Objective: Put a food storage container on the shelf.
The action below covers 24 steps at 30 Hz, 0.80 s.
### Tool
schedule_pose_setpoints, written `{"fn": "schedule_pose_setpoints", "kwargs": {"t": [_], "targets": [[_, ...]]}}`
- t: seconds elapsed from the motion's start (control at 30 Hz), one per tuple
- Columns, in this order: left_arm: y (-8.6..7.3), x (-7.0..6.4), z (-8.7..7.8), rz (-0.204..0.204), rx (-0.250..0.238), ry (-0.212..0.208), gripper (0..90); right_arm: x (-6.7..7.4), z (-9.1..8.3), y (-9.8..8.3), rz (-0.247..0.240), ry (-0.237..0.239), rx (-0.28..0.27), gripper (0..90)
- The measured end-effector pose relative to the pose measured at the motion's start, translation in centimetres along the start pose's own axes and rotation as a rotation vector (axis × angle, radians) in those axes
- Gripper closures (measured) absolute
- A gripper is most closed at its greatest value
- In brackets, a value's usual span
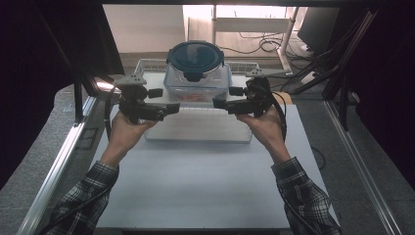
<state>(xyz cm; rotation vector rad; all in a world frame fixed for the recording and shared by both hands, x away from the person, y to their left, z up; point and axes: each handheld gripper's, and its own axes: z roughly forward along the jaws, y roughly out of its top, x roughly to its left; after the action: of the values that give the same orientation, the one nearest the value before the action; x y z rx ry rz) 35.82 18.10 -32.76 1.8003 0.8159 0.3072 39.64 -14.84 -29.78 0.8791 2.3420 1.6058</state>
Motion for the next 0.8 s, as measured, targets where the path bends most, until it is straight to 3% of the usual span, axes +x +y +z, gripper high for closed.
{"fn": "schedule_pose_setpoints", "kwargs": {"t": [0.37, 0.8], "targets": [[-4.3, -1.6, 0.3, 0.002, 0.044, -0.030, 7.8, 2.1, 0.0, -4.2, -0.058, 0.002, 0.050, 6.8], [-9.1, -4.1, -0.5, -0.020, 0.072, -0.026, 8.3, 3.7, -0.7, -9.1, -0.105, -0.007, 0.097, 2.5]]}}
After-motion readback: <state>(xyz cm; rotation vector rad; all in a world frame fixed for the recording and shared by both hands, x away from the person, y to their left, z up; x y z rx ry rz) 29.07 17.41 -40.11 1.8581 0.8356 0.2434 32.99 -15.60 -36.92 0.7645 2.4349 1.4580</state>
